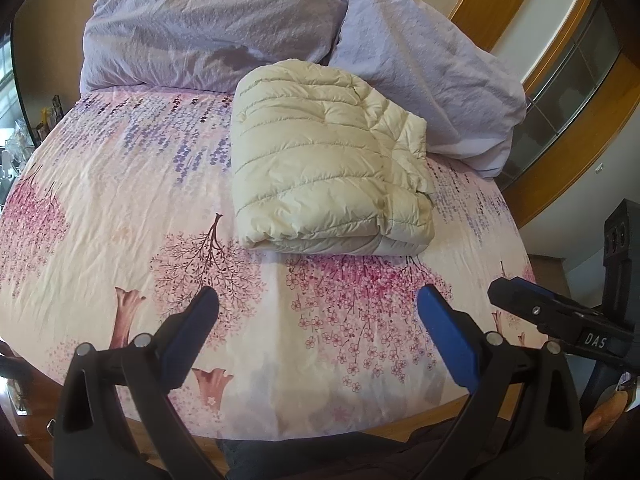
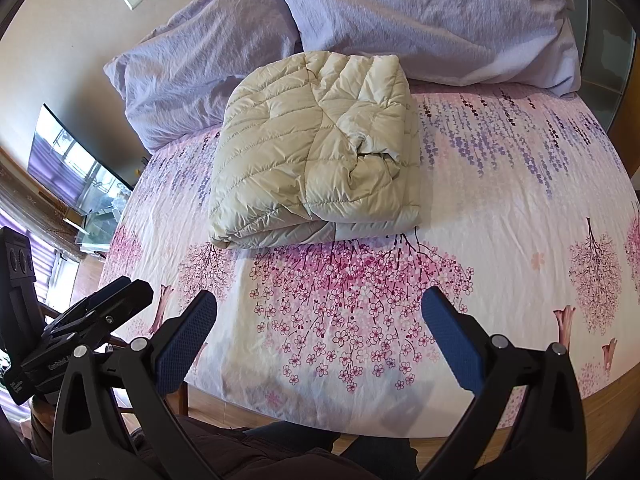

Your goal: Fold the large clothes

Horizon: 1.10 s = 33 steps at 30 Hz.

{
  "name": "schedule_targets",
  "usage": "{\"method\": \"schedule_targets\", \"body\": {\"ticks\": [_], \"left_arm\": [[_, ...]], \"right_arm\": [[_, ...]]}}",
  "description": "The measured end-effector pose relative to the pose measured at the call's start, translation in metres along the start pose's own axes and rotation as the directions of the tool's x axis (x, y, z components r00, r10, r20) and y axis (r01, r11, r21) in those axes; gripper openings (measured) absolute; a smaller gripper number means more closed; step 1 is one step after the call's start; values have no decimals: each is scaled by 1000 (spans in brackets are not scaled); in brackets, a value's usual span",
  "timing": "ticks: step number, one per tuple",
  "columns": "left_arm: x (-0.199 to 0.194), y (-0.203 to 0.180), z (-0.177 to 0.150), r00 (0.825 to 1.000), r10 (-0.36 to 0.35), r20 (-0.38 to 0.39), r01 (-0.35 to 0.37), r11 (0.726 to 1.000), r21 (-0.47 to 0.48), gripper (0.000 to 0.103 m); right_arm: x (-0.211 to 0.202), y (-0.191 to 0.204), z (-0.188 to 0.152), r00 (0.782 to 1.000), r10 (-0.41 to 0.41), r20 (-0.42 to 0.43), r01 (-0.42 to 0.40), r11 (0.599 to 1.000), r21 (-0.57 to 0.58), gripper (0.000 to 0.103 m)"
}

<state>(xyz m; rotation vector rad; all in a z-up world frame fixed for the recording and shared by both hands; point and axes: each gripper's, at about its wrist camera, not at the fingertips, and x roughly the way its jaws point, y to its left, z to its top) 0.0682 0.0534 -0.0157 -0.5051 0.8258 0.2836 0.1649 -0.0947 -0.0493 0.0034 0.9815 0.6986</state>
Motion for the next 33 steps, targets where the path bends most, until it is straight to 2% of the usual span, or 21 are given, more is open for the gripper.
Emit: {"method": "schedule_targets", "body": {"ticks": [33], "left_arm": [[2,-1,-1,1000,17,-16,-17,1000,11,99]], "right_arm": [[4,1,-3,1000,0,-8,0,1000,-4,102]]}}
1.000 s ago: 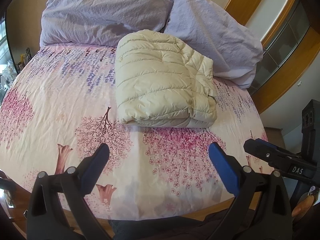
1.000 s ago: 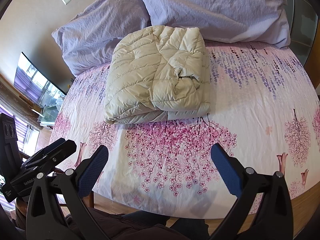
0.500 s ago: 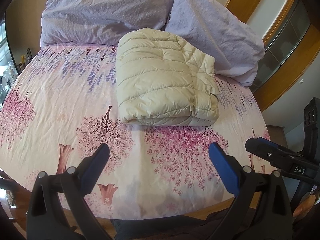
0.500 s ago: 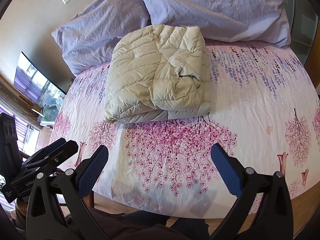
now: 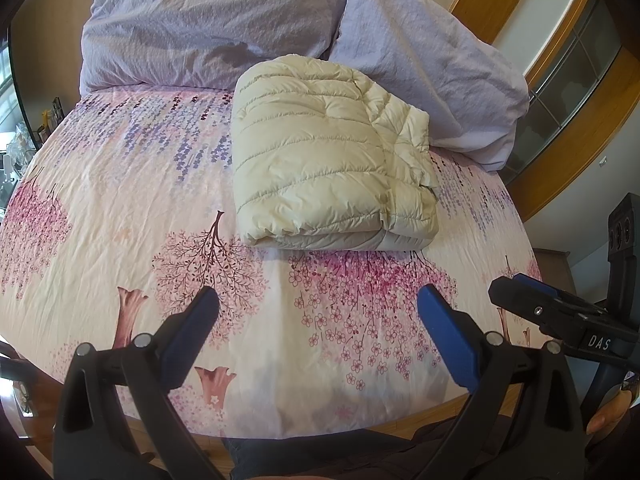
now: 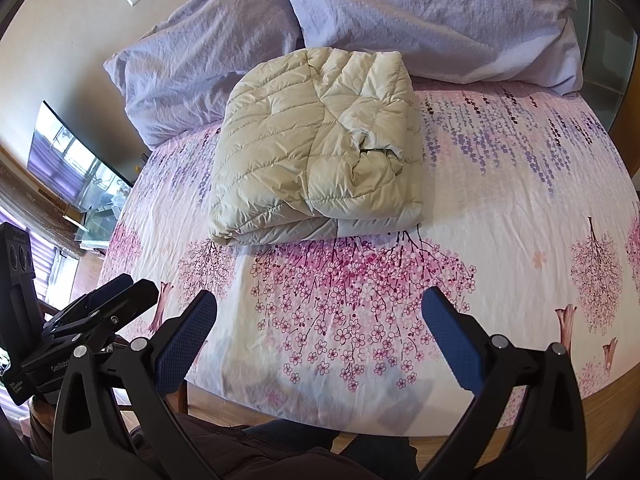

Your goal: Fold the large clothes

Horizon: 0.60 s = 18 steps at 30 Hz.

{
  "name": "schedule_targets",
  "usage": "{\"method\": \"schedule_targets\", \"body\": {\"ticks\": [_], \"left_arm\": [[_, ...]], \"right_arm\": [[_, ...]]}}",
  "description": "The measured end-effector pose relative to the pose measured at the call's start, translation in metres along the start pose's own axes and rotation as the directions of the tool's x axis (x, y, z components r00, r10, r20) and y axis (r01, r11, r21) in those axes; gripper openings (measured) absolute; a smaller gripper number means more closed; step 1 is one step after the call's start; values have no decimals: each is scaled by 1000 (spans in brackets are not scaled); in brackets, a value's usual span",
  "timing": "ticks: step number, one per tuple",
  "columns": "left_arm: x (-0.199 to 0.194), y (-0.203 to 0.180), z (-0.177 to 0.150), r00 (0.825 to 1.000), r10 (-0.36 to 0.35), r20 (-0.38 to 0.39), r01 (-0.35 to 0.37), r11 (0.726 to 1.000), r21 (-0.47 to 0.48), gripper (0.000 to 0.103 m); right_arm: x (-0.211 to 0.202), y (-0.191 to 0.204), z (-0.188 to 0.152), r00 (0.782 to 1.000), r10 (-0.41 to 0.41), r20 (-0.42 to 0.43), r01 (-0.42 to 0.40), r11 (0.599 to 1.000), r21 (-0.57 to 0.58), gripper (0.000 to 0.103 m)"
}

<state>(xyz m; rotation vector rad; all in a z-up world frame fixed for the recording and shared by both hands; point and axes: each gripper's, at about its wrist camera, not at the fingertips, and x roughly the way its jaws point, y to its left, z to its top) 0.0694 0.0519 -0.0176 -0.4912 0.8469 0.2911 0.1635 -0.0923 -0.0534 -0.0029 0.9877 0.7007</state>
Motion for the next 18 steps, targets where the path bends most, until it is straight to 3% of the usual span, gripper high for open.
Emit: {"method": "schedule_targets", "body": {"ticks": [18], "left_arm": [[2,5,0,1000,10,-12,-10,1000,-4,99]], "right_arm": [[0,0,0,1000,-1,-1,1,1000,1,102]]}}
